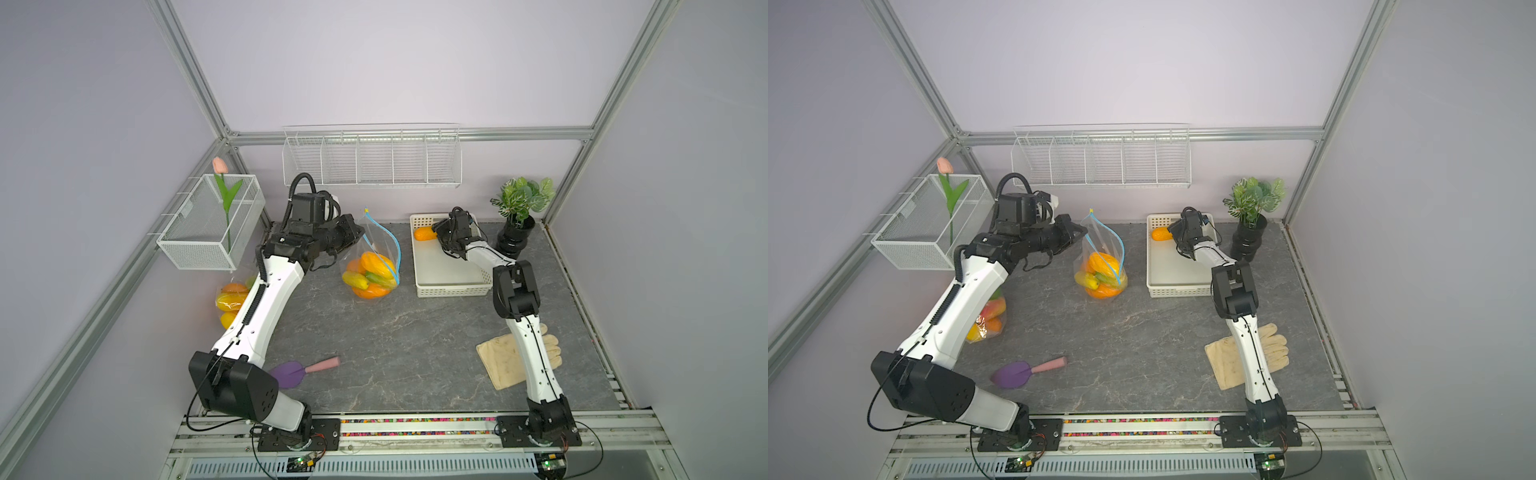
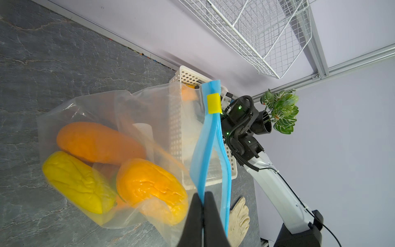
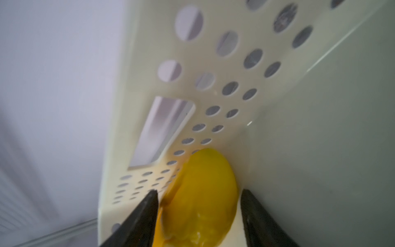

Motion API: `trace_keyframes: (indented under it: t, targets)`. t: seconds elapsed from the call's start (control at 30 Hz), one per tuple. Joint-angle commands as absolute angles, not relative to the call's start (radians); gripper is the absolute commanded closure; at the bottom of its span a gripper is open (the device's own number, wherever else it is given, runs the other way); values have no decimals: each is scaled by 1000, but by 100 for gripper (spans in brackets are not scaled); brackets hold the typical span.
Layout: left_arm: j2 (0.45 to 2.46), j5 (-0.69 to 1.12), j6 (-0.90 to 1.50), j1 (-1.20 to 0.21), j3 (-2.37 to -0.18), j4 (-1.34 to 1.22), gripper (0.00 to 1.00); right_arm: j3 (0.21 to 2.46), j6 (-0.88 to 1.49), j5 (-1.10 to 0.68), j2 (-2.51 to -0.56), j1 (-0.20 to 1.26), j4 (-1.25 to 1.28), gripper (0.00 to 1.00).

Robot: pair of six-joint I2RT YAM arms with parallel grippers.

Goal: Place the mango in a zip-top bag and seal the zipper
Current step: Pick up the mango from the basket.

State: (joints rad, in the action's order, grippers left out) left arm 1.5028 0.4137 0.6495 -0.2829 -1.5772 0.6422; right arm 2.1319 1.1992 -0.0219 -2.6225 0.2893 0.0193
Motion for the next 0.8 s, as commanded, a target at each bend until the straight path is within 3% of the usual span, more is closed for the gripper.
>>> trace_keyframes:
  t: [0.0,0.17,0.27,0.57,0.77]
  targets:
    - [1519,420,633,-274,-1593,643,100,2090,1232,-24,-2608,298,22,47]
    - [1516,426,644,-273,-1577,632,100,1977,1197,-15,-2522,298,81,66]
    - [1502,421,648,-274,-1566,633,100,1875,1178,-27,-2442,297,139,72]
    - [1482,478,738,-278,-1533,536,100,1320,1062,-125,-1994,319,457,81]
    - [1484,447,740,-316,-1588,559,100,1096,853,-117,-1621,413,412,85]
